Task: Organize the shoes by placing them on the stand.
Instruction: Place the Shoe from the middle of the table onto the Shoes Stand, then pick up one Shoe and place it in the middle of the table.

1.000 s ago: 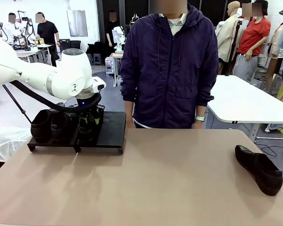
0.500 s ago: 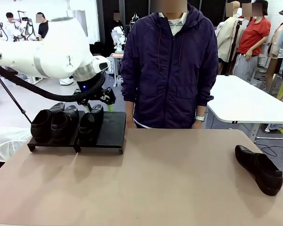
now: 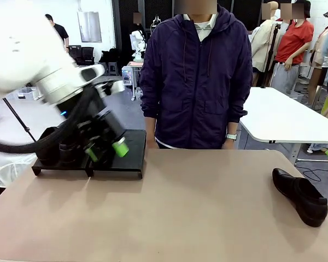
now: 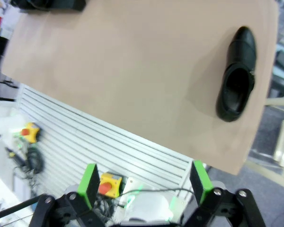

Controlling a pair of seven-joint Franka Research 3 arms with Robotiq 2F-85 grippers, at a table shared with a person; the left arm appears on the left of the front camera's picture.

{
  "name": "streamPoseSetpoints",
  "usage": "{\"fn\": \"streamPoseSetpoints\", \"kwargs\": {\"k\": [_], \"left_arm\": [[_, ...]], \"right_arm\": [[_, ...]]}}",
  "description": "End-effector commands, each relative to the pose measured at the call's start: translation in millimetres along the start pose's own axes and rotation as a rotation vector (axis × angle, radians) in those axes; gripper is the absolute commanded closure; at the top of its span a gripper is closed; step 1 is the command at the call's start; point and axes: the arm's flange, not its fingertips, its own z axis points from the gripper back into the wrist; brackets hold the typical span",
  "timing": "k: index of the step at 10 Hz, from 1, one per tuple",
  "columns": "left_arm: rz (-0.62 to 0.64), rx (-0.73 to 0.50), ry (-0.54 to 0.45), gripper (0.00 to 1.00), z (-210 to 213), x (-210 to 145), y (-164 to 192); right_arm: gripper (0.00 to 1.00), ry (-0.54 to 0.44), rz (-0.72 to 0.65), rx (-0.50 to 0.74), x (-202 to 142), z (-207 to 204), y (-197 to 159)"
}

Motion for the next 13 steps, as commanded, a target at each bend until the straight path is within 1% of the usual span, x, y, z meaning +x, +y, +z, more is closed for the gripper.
{"fn": "streamPoseSetpoints", "kwargs": {"k": [1,2,3,4,5,6,13], "left_arm": [[0.075,-0.118,-0.015,0.0,24,-75,44],[0.025,-0.153,-0.004,0.0,44,-106,75],[0.071,-0.176,-0.118,0.0,61,-132,110],[0.091,-0.193,-0.181,0.0,64,-140,129],[0.131,-0.159,-0.241,0.0,63,-140,138],[0.08,-0.187,-0.11,0.18,60,-134,103],[0.08,-0.187,-0.11,0.18,60,-134,103]], "right_arm": [[0.0,-0.005,0.005,0.014,0,2,0],[0.0,-0.005,0.005,0.014,0,2,0],[0.0,-0.005,0.005,0.014,0,2,0],[0.0,-0.005,0.005,0.014,0,2,0],[0.0,-0.005,0.005,0.014,0,2,0],[0.0,-0.005,0.005,0.014,0,2,0],[0.0,-0.005,0.005,0.014,0,2,0]]}}
